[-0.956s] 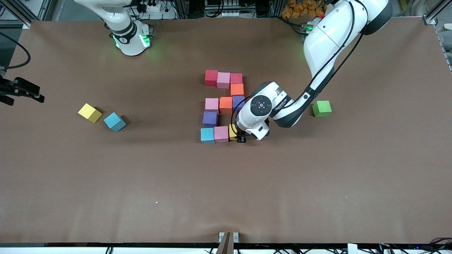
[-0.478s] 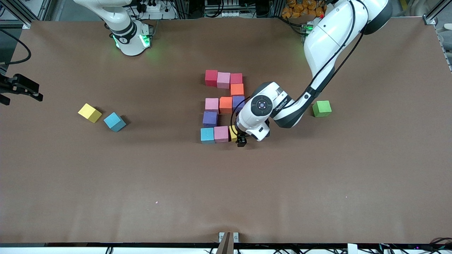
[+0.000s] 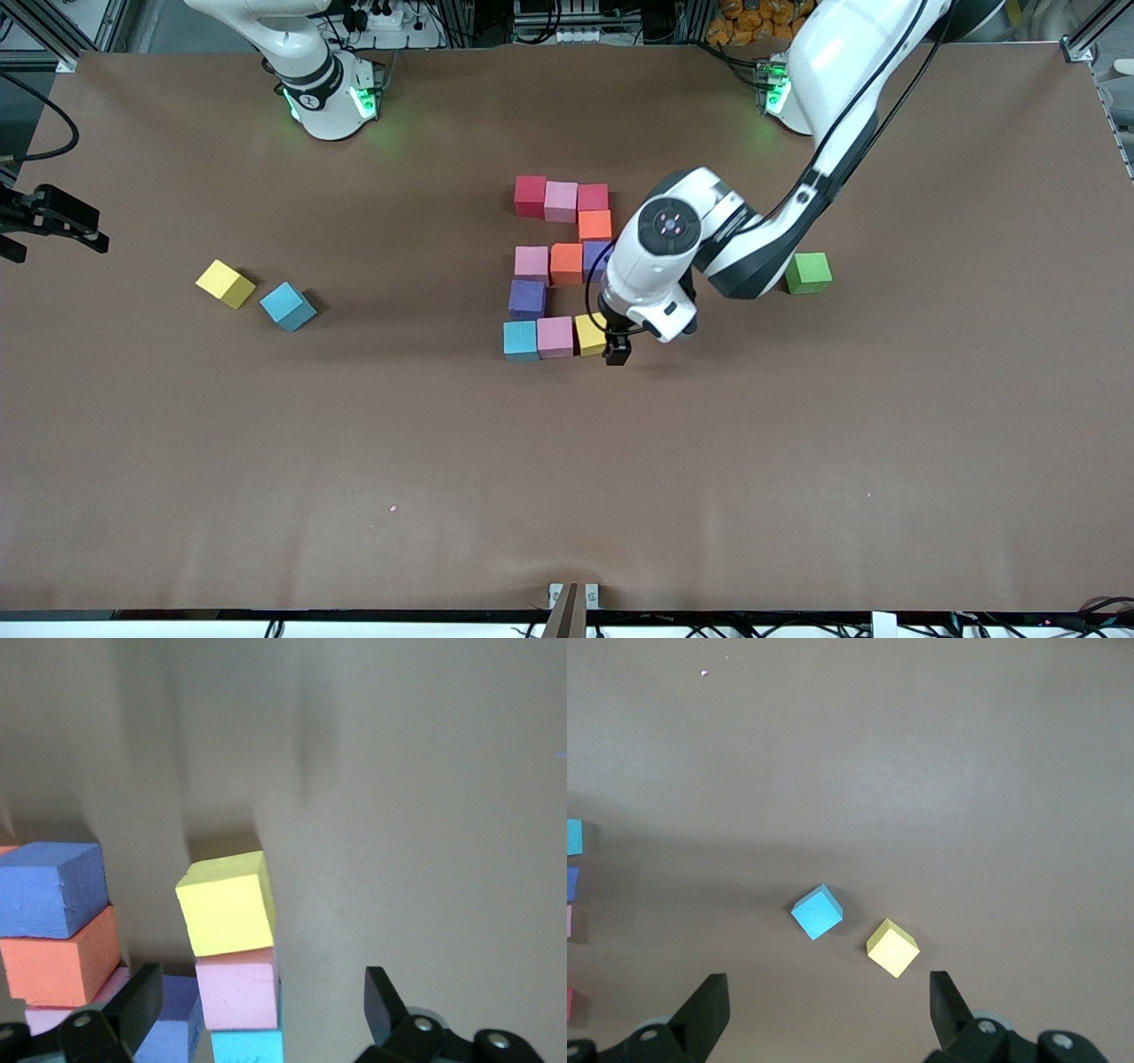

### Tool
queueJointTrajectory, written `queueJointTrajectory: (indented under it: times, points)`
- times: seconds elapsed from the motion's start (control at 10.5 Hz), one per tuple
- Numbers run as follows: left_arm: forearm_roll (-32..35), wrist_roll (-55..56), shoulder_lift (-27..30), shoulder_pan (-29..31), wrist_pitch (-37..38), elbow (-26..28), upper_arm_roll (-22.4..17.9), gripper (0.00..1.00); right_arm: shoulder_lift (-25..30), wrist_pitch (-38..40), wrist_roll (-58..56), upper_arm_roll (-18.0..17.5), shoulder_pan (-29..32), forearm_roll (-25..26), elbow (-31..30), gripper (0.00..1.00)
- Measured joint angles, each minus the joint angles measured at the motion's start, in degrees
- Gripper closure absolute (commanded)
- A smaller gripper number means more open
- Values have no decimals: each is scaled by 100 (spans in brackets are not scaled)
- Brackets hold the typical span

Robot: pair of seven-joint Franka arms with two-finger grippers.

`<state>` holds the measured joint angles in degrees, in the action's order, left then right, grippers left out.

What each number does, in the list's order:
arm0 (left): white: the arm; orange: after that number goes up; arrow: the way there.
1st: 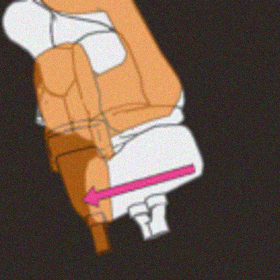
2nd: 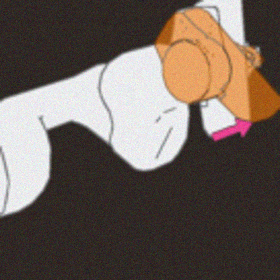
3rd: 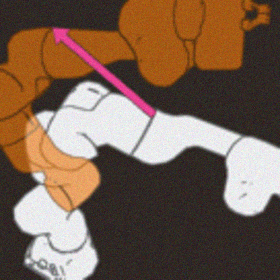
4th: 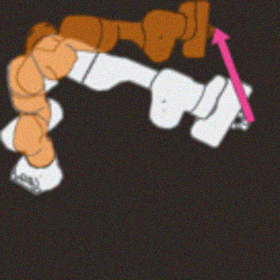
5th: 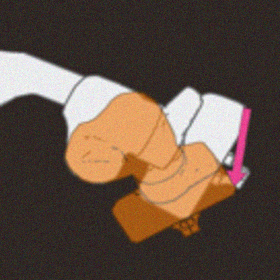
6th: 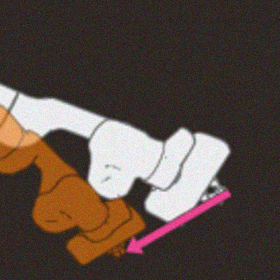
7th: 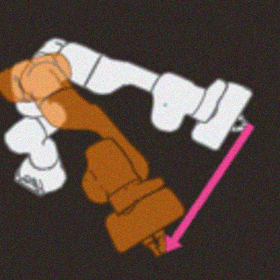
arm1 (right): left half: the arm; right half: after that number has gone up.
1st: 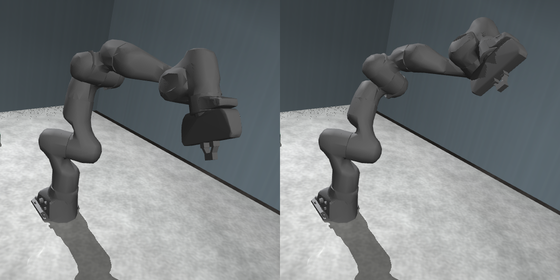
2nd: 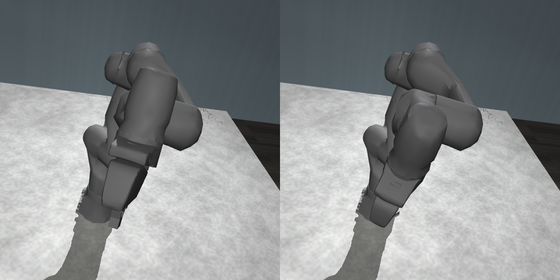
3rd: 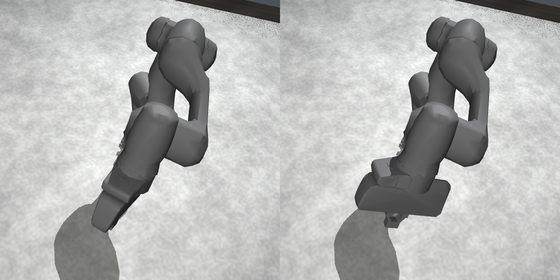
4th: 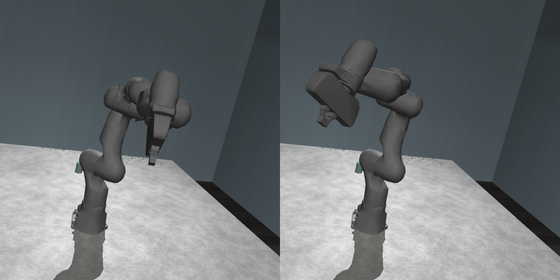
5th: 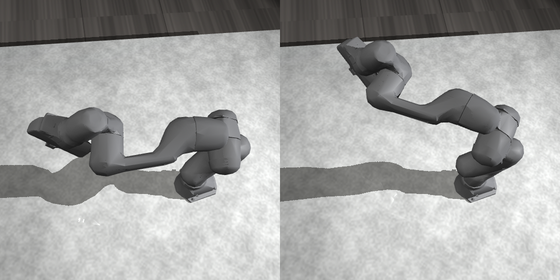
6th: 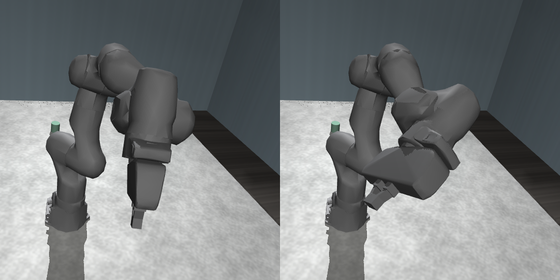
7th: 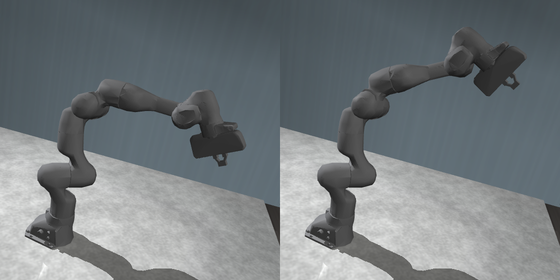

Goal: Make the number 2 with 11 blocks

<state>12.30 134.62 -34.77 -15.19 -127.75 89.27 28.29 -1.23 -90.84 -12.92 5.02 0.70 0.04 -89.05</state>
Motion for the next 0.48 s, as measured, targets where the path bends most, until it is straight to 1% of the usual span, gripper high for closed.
queueJointTrajectory:
  times: [0.1, 0.19, 0.29, 0.48]
  points:
    - [4, -349, 173, 72, 91, 1, -34, 0, -1, 31, 41, -1, -1, 0, 11, 0]
    - [6, -967, 305, 217, 272, 1, -58, 0, 0, 185, 171, -1, -5, -2, 47, 0]
    - [6, -1704, 418, 415, 487, -4, -83, 0, 0, 426, 299, -2, -21, -3, 95, 0]
    - [6, -3123, 583, 885, 975, -114, -105, 0, 0, 562, 344, -4, -45, -3, 148, 0]
